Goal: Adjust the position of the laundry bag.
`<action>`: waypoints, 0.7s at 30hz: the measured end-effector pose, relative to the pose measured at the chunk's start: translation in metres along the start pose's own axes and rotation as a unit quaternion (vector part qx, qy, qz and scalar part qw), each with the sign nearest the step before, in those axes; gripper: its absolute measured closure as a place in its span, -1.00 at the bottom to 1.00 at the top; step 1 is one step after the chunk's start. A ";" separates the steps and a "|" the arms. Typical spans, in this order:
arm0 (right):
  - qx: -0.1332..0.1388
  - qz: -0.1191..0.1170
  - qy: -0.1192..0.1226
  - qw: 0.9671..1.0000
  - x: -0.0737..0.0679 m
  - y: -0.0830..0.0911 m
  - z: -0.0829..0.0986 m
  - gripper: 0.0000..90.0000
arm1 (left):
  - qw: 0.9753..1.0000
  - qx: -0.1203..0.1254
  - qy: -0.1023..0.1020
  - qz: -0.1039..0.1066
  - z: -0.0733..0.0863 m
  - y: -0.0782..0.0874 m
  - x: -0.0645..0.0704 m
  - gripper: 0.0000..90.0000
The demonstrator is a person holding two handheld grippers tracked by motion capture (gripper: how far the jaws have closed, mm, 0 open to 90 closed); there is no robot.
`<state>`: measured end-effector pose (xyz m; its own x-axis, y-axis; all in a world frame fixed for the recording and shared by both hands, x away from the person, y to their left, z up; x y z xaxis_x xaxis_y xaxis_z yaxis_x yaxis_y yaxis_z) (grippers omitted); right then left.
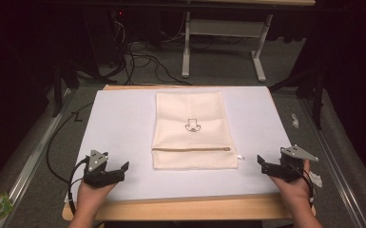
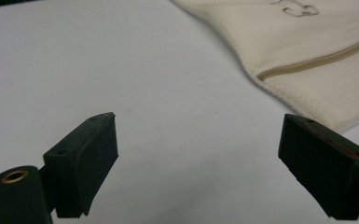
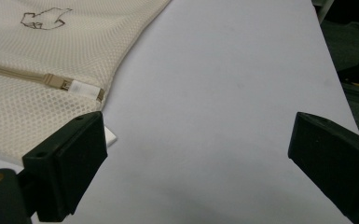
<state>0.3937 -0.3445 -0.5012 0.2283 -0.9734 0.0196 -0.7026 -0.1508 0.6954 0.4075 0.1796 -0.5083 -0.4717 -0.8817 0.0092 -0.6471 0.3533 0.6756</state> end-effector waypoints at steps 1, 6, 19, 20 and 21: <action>0.001 -0.003 -0.001 1.000 0.000 0.001 0.000 -0.89 | 1.000 0.009 -0.015 0.001 -0.004 0.004 0.007 -0.74; 0.000 0.000 -0.002 1.000 -0.001 0.001 0.001 -0.88 | 1.000 0.013 -0.029 0.000 -0.008 0.009 0.013 -0.82; 0.002 -0.009 0.006 1.000 -0.008 0.001 -0.001 -0.85 | 0.999 -0.004 -0.030 0.035 -0.008 0.004 0.029 -0.64; 0.002 -0.009 0.006 1.000 -0.008 0.001 -0.001 -0.85 | 0.999 -0.007 -0.028 0.040 -0.008 0.002 0.031 -0.64; 0.000 -0.010 0.007 1.000 -0.009 0.000 -0.001 -0.84 | 0.999 -0.010 -0.023 0.047 -0.009 0.000 0.035 -0.61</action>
<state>0.3920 -0.3353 -0.5009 0.2513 -0.9678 0.0154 -0.6985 -0.1703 0.6951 0.3966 0.1463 -0.5017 -0.5570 -0.8296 0.0398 -0.5865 0.4269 0.6883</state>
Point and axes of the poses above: each handheld gripper's, and its own axes: y roughly backward along the jaws, z roughly out of its underside, x roughly to its right, the point moved 9 cm from there along -y, roughly forward along the jaws, and after that the axes turned 11 degrees about -x, right-handed, at the moved point
